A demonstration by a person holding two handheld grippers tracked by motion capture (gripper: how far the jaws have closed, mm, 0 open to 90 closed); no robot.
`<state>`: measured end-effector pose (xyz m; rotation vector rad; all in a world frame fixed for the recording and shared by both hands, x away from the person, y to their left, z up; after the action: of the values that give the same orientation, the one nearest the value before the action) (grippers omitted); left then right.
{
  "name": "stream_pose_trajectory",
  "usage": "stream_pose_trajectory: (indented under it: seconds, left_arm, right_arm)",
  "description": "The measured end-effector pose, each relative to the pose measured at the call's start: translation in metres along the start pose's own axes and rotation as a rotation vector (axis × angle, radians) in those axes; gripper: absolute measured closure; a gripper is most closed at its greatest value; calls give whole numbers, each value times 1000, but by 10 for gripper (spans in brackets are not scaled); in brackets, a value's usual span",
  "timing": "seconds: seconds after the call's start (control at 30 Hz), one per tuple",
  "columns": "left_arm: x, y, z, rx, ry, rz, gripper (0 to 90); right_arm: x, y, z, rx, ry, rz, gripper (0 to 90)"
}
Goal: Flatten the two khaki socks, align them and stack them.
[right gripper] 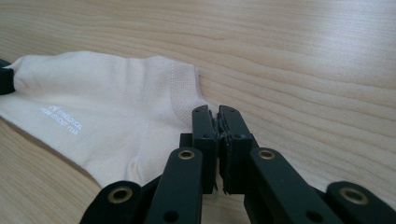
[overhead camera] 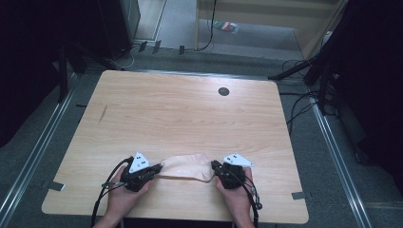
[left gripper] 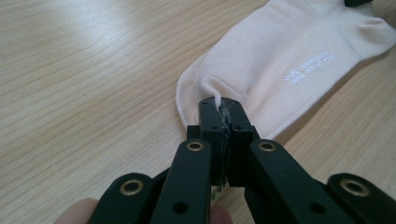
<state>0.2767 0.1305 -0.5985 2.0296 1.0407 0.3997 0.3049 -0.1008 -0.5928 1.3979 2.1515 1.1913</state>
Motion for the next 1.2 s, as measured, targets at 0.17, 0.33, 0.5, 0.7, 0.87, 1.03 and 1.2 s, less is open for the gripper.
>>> stream_pose_trajectory:
  seconds: [0.17,0.33,0.5,0.7,0.87,1.03,1.2]
  left_arm:
    - [1,3,-4,-35,9,-4,898]
    - [1,0,1,-3,19,1,897]
    - [2,-1,1,-12,24,-5,876]
    - [7,5,-4,-83,-23,-60,539]
    - [19,7,-10,-115,-32,-154,220]
    - [28,11,-22,-164,-27,-151,132]
    - [40,9,-29,-173,-10,-184,107]
  right_arm:
    - [5,10,-5,-66,14,-3,869]
    - [1,5,3,-32,-3,-7,868]
    - [-1,2,6,-22,2,0,819]
    - [-4,11,0,-97,6,16,475]
    - [-8,15,-3,-120,34,41,264]
    - [-5,21,-9,-150,59,44,158]
    - [-8,23,-16,-156,40,32,140]
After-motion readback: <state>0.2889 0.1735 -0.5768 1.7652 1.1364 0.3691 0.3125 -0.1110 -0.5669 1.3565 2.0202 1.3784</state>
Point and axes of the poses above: each handheld gripper's, and its own axes: z roughly forward along the jaws, y roughly out of its top, x roughly to its left, the point moved 8 cm from there along z, roughly forward along the jaws
